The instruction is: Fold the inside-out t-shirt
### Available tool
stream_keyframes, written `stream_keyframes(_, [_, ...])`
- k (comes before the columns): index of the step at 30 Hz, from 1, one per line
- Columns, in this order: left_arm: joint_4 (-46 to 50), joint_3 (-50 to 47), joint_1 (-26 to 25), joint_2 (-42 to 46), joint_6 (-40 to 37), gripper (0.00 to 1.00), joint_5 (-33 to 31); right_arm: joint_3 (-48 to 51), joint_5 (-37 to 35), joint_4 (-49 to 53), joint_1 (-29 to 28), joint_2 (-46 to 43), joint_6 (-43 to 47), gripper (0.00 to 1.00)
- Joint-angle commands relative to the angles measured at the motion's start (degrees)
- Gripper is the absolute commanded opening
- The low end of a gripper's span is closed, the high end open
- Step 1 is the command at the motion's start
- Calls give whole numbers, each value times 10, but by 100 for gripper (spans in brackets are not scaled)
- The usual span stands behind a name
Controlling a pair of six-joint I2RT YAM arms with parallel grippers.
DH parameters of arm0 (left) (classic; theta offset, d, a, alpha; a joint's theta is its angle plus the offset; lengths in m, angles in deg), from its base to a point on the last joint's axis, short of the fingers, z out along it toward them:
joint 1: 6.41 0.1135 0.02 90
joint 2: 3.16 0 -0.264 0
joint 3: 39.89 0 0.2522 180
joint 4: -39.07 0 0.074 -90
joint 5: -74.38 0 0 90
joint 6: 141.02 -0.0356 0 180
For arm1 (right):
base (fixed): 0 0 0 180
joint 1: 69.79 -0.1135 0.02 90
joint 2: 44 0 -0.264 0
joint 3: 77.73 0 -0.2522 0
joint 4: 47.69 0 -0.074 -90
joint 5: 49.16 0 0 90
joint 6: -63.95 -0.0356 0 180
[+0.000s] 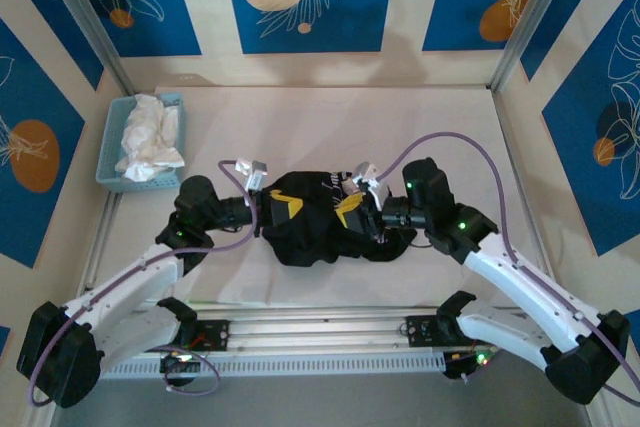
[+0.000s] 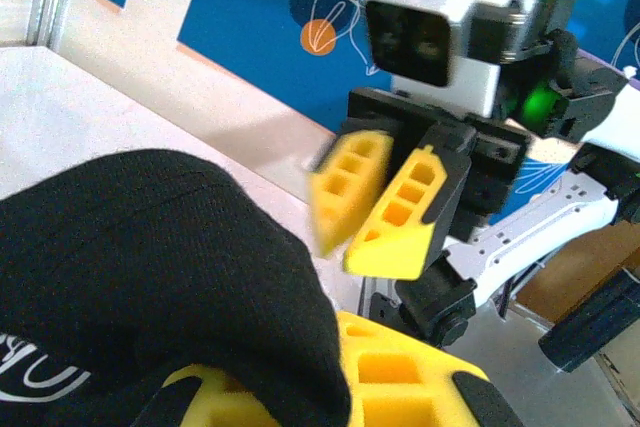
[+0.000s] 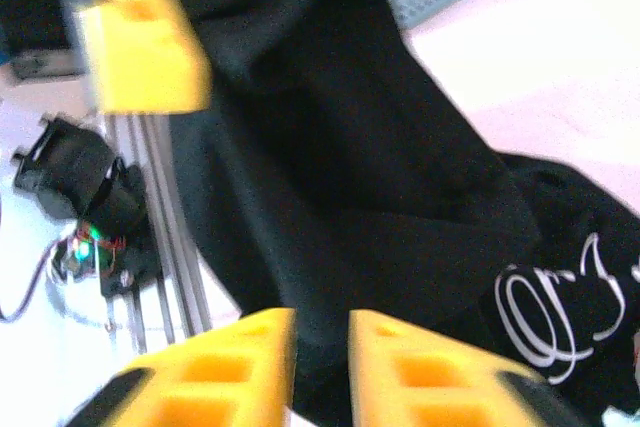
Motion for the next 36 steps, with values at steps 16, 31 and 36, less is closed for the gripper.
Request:
stream_keyframes(16, [26, -14, 5, 36, -57, 0, -83, 24, 175, -224, 83, 82, -237, 0])
stream_keyframes(31, [136, -99, 4, 62, -79, 62, -214, 36, 210, -270, 57, 99, -181, 0])
stream_keyframes(36, [251, -76, 2, 134, -93, 75, -316, 28, 217, -252, 56, 109, -166, 0])
